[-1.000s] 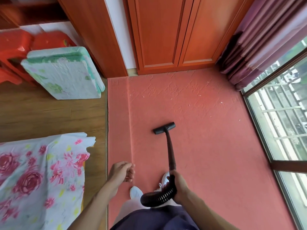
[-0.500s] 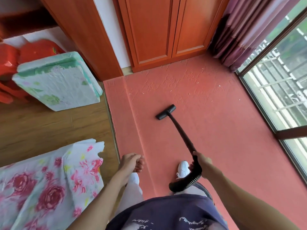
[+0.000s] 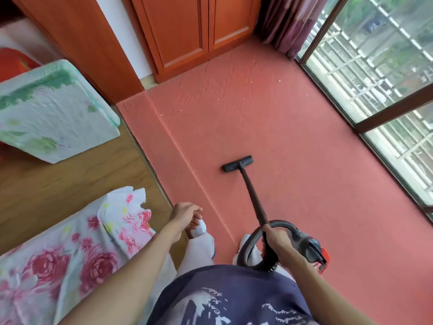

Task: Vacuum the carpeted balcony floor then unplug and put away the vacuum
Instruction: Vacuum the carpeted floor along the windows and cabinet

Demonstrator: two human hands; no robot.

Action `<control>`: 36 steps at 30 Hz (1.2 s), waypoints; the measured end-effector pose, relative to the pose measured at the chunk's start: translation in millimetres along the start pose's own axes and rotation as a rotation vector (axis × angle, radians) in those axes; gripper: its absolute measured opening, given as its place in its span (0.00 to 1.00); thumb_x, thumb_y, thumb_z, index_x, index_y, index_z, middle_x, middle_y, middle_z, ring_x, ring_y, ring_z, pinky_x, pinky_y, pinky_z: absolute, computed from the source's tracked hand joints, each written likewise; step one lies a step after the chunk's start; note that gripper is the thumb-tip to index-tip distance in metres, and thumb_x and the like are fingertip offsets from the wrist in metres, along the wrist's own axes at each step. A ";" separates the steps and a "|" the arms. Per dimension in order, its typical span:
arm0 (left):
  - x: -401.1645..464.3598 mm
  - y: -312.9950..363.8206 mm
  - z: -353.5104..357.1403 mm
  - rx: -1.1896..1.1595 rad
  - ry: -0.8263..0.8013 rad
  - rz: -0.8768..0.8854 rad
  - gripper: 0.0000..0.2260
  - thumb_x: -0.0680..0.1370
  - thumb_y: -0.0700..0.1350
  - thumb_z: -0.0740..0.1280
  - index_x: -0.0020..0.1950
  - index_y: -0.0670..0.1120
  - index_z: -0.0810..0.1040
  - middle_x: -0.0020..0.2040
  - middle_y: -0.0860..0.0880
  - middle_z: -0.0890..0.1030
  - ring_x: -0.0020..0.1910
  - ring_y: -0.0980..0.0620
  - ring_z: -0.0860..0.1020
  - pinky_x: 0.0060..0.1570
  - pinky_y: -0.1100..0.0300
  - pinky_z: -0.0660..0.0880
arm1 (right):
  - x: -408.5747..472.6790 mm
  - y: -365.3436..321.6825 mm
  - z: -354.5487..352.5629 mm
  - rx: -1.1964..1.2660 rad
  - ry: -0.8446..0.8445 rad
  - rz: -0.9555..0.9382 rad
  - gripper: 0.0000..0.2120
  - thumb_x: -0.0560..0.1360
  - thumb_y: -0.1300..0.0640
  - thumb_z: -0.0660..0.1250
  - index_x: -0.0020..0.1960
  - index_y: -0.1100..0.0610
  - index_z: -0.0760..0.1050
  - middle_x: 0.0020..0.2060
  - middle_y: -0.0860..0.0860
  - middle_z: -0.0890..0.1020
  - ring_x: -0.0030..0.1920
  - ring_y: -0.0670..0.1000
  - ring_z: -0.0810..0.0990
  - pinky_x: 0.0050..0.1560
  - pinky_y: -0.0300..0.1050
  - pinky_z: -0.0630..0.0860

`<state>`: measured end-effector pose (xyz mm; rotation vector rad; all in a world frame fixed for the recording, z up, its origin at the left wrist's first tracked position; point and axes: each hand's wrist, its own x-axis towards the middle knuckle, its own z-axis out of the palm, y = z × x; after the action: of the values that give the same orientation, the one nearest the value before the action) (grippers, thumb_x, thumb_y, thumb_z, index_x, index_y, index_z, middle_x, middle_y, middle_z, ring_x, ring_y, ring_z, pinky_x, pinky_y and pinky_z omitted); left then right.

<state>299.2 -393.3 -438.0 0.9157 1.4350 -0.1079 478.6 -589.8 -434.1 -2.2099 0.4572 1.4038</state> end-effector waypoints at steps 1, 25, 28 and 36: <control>-3.7 -4.4 4.9 0.004 -0.005 0.007 0.08 0.76 0.37 0.61 0.42 0.39 0.79 0.29 0.45 0.77 0.24 0.49 0.73 0.26 0.63 0.71 | -7.0 4.0 -2.0 -0.054 -0.007 -0.023 0.11 0.75 0.57 0.61 0.41 0.65 0.74 0.26 0.58 0.74 0.19 0.53 0.73 0.23 0.40 0.73; -166.0 -179.6 125.5 -0.301 0.221 0.009 0.08 0.78 0.36 0.60 0.44 0.38 0.78 0.31 0.43 0.76 0.23 0.51 0.74 0.27 0.62 0.71 | 25.3 90.2 -66.8 -0.138 -0.356 -0.116 0.11 0.79 0.58 0.59 0.41 0.64 0.69 0.25 0.55 0.68 0.17 0.51 0.68 0.20 0.37 0.69; -176.5 -191.3 111.3 -0.268 0.276 0.014 0.08 0.78 0.38 0.61 0.45 0.38 0.79 0.33 0.43 0.77 0.26 0.50 0.75 0.30 0.60 0.73 | 23.0 85.1 -54.3 -0.153 -0.406 -0.125 0.11 0.78 0.57 0.59 0.42 0.65 0.70 0.26 0.56 0.70 0.20 0.52 0.69 0.22 0.39 0.70; -167.8 -192.3 122.0 -0.325 0.278 -0.016 0.07 0.76 0.37 0.62 0.42 0.37 0.80 0.31 0.43 0.77 0.27 0.48 0.73 0.31 0.58 0.72 | 34.6 114.3 -163.8 -0.157 -0.359 -0.029 0.15 0.79 0.55 0.58 0.42 0.66 0.69 0.24 0.56 0.70 0.17 0.52 0.69 0.20 0.39 0.70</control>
<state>253.3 -669.6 -398.1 0.6680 1.6575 0.2436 556.7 -776.9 -431.3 -2.0065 0.1939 1.8261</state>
